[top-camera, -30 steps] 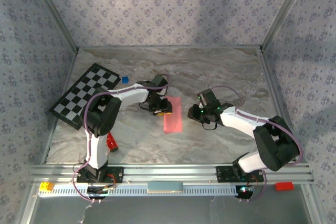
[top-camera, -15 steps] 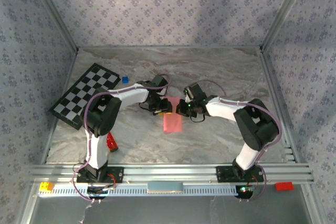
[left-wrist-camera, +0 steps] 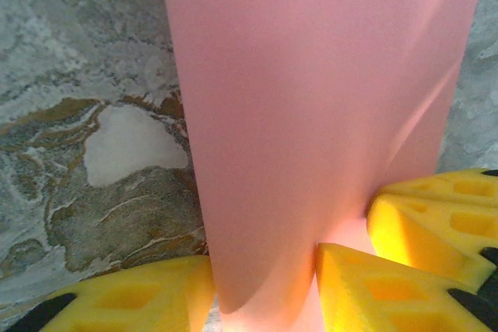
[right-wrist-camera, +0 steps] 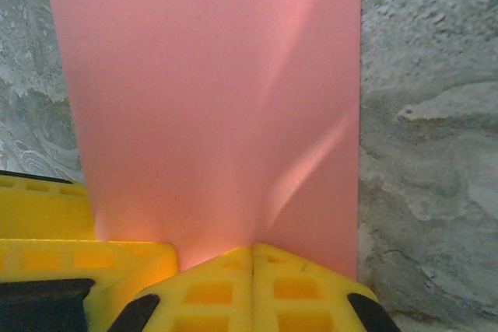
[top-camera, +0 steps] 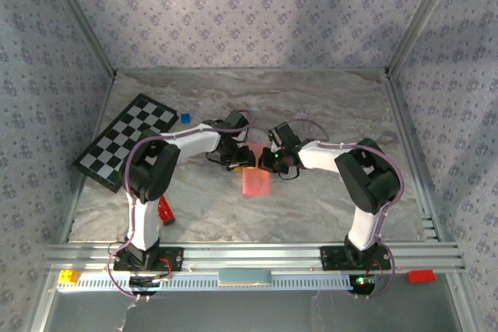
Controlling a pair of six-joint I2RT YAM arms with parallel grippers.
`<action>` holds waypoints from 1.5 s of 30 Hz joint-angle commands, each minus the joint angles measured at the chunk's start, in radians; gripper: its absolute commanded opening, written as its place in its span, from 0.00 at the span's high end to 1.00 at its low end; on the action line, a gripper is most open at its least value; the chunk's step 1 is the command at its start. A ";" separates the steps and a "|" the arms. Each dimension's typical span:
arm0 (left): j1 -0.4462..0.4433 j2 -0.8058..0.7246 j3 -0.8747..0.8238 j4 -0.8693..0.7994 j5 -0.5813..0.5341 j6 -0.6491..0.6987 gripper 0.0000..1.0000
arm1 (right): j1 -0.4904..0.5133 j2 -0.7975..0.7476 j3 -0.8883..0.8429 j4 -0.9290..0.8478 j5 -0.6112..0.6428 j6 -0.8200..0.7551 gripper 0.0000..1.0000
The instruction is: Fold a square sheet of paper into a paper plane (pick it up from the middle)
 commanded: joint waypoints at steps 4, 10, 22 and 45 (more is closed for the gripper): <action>-0.012 0.057 -0.060 -0.003 -0.076 0.006 0.54 | -0.013 0.039 -0.046 -0.075 0.013 -0.081 1.00; -0.004 -0.124 -0.086 0.043 -0.068 -0.028 0.45 | -0.054 0.057 -0.014 -0.109 -0.051 -0.130 1.00; 0.068 -0.273 -0.284 0.422 0.278 -0.154 0.79 | -0.062 0.065 -0.001 -0.113 -0.063 -0.157 1.00; 0.074 -0.131 -0.380 0.572 0.302 -0.188 1.00 | -0.057 0.053 -0.034 -0.109 -0.036 -0.147 1.00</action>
